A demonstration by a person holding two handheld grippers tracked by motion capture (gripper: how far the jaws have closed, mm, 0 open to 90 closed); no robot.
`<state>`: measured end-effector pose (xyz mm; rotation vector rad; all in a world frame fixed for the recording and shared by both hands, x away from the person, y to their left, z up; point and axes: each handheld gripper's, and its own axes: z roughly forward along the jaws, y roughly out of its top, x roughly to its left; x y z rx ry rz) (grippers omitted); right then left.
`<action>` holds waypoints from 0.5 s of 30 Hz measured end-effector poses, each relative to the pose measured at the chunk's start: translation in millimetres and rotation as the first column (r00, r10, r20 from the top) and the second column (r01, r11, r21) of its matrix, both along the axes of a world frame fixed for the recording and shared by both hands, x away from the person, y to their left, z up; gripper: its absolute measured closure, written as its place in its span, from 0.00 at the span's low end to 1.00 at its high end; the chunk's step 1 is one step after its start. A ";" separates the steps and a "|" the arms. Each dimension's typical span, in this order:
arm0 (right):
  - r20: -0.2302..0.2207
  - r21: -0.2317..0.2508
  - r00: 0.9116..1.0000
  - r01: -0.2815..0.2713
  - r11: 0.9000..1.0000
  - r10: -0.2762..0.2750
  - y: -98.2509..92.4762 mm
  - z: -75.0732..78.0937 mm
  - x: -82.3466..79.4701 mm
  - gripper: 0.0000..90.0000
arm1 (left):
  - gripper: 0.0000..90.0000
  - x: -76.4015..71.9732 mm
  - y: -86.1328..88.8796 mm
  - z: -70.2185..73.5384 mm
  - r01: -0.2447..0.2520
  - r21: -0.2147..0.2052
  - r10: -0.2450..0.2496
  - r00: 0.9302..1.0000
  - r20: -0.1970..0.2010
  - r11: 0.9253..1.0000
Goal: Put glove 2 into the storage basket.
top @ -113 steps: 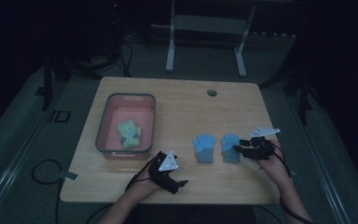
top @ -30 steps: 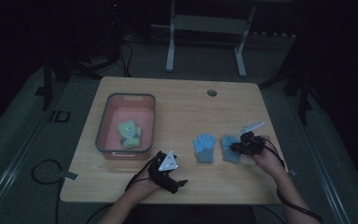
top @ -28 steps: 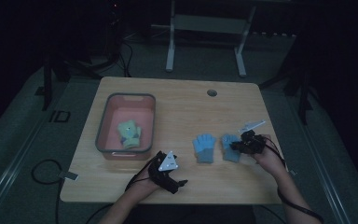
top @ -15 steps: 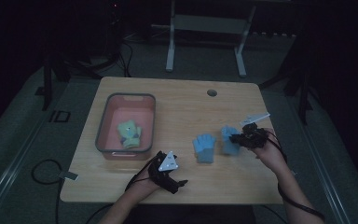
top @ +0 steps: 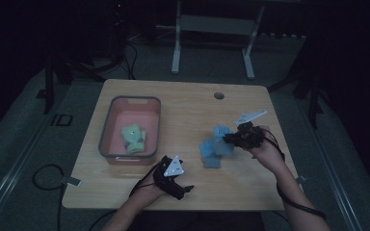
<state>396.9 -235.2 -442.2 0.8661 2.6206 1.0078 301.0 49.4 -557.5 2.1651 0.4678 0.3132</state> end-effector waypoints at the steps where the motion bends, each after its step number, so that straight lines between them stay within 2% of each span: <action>1: -0.002 -0.002 1.000 -0.011 1.000 0.011 3.5 -1.4 -0.1 0.94 | 0.02 0.0 0.0 0.0 0.001 0.000 -0.001 1.000 -0.001 1.000; 11: -0.046 -0.022 0.997 -0.066 0.998 0.065 27.8 -19.0 2.1 0.93 | 0.02 0.6 -0.1 -0.4 -0.001 -0.004 0.001 1.000 -0.004 1.000; 15: -0.077 -0.047 0.995 -0.067 0.997 0.064 32.4 -35.8 6.0 0.93 | 0.02 0.4 0.3 -0.3 -0.001 -0.007 0.001 1.000 -0.005 1.000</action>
